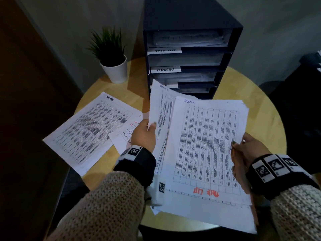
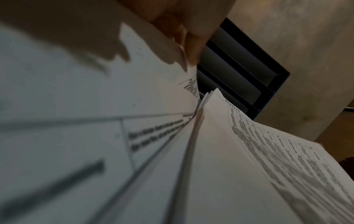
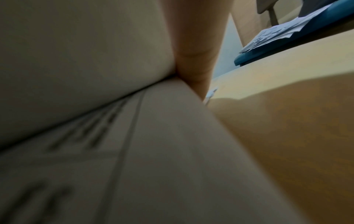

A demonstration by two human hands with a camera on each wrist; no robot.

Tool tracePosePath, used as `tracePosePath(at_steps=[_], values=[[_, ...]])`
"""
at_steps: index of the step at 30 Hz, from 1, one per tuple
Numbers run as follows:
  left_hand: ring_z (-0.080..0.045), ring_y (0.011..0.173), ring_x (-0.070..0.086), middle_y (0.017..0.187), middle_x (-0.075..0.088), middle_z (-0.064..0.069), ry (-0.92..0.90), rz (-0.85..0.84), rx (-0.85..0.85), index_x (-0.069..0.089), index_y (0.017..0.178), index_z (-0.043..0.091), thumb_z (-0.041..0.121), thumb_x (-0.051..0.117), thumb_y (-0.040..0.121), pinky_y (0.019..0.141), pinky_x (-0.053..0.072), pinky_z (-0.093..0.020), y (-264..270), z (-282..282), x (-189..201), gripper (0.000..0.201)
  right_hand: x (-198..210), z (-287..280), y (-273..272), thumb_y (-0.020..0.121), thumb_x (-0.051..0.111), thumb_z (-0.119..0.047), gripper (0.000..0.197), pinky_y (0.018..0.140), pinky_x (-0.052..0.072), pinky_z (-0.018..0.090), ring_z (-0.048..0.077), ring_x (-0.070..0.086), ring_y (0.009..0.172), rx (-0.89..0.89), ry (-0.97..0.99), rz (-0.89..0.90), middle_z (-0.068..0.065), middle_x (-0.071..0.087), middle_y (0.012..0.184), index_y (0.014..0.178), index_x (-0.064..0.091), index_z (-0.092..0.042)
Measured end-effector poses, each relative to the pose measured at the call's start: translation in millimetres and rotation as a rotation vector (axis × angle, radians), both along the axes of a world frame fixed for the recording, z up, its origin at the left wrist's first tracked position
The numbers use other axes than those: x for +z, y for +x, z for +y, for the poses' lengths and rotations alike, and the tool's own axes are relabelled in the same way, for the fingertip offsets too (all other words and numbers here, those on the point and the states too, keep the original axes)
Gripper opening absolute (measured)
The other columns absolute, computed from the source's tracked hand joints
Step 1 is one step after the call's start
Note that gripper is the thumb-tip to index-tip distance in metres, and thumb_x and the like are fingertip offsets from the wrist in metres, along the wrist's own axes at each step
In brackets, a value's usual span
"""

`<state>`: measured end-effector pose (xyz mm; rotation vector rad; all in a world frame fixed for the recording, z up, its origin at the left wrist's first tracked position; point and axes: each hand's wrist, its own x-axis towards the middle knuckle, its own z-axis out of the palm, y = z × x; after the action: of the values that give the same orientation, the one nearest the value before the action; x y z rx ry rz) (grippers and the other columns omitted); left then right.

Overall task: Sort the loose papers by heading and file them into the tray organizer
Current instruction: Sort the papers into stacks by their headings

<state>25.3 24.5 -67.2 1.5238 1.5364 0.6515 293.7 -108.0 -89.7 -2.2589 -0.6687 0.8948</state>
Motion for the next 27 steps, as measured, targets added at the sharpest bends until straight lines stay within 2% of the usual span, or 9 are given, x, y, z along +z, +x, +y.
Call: tracePosePath(at_steps=[2, 3, 5, 8, 13, 15, 19, 24, 27], values=[[-0.03, 0.118, 0.052, 0.126, 0.06, -0.011, 0.01, 0.038, 0.01, 0.055, 0.127, 0.014, 0.026, 0.042, 0.1, 0.098, 0.042, -0.036, -1.2, 3.8, 0.6, 0.033, 2.4, 0.9, -3.4, 0.089, 0.058, -0.012, 0.023, 0.087, 0.048, 0.037, 0.031, 0.062, 0.091, 0.022, -0.005, -0.033, 0.009, 0.065, 0.095, 0.11, 0.056, -0.02], [-0.03, 0.115, 0.054, 0.124, 0.061, -0.011, 0.043, 0.028, 0.031, 0.057, 0.125, 0.015, 0.025, 0.041, 0.1, 0.093, 0.043, -0.034, -2.5, 5.5, 3.0, 0.031, 4.9, 1.0, -5.0, 0.09, 0.058, -0.011, 0.021, 0.084, 0.046, 0.033, 0.029, 0.061, 0.089, 0.028, -0.008, -0.041, 0.008, 0.063, 0.094, 0.107, 0.054, -0.022], [-0.026, 0.099, 0.058, 0.108, 0.065, -0.008, 0.138, -0.007, 0.043, 0.06, 0.114, 0.019, 0.025, 0.042, 0.1, 0.077, 0.04, -0.028, -6.6, 8.0, 14.2, 0.024, 4.9, 1.2, -6.1, 0.09, 0.058, -0.012, 0.019, 0.084, 0.044, 0.032, 0.027, 0.06, 0.088, 0.032, -0.015, -0.043, 0.01, 0.063, 0.093, 0.105, 0.053, -0.022], [-0.025, 0.086, 0.057, 0.092, 0.066, -0.006, 0.263, -0.022, 0.026, 0.062, 0.104, 0.021, 0.024, 0.046, 0.098, 0.07, 0.037, -0.026, -15.9, 12.7, 34.6, 0.017, 3.1, 0.8, -4.5, 0.09, 0.059, -0.015, 0.022, 0.091, 0.048, 0.041, 0.032, 0.062, 0.096, 0.039, -0.038, -0.039, 0.011, 0.066, 0.1, 0.112, 0.055, -0.016], [-0.021, 0.084, 0.06, 0.088, 0.066, 0.003, 0.488, -0.079, 0.115, 0.062, 0.098, 0.025, 0.029, 0.048, 0.096, 0.074, 0.045, -0.031, -34.5, 17.4, 73.2, 0.015, 3.9, 0.3, -6.5, 0.091, 0.058, -0.015, 0.03, 0.091, 0.048, 0.042, 0.033, 0.063, 0.098, 0.015, -0.034, 0.004, 0.012, 0.067, 0.104, 0.12, 0.054, -0.016], [-0.019, 0.077, 0.057, 0.077, 0.062, 0.007, 0.563, -0.167, 0.158, 0.059, 0.087, 0.029, 0.027, 0.049, 0.094, 0.072, 0.045, -0.031, -39.9, 19.8, 93.7, 0.013, 5.4, -0.5, -7.8, 0.091, 0.058, -0.016, 0.029, 0.09, 0.048, 0.044, 0.034, 0.063, 0.096, 0.02, -0.041, 0.003, 0.015, 0.067, 0.106, 0.12, 0.054, -0.013], [0.002, 0.066, 0.052, 0.07, 0.056, 0.017, 0.727, -0.311, 0.275, 0.053, 0.079, 0.035, 0.024, 0.05, 0.091, 0.069, 0.045, -0.023, -46.3, 12.1, 143.4, 0.016, 11.0, -3.3, -10.3, 0.093, 0.055, -0.015, 0.029, 0.074, 0.038, 0.029, 0.025, 0.054, 0.082, 0.032, -0.045, -0.074, 0.015, 0.064, 0.102, 0.121, 0.052, -0.01], [0.015, 0.061, 0.05, 0.072, 0.053, 0.018, 0.793, -0.333, 0.264, 0.052, 0.091, 0.021, 0.019, 0.049, 0.096, 0.063, 0.041, -0.006, -42.7, 3.1, 170.4, 0.007, 13.2, -7.2, -13.6, 0.093, 0.055, -0.013, 0.031, 0.071, 0.039, 0.029, 0.025, 0.055, 0.075, -0.042, 0.094, -0.014, 0.008, 0.06, 0.085, 0.124, 0.054, -0.015], [0.006, 0.055, 0.047, 0.066, 0.052, 0.011, 0.56, -0.333, 0.218, 0.052, 0.077, 0.025, 0.02, 0.051, 0.095, 0.062, 0.039, -0.018, -34.4, 5.2, 144.5, 0.019, 10.8, -8.7, -15.7, 0.093, 0.051, -0.003, 0.024, 0.054, 0.044, 0.027, 0.017, 0.055, 0.044, -0.157, 0.261, 0.215, -0.002, 0.061, 0.052, 0.109, 0.059, -0.019]])
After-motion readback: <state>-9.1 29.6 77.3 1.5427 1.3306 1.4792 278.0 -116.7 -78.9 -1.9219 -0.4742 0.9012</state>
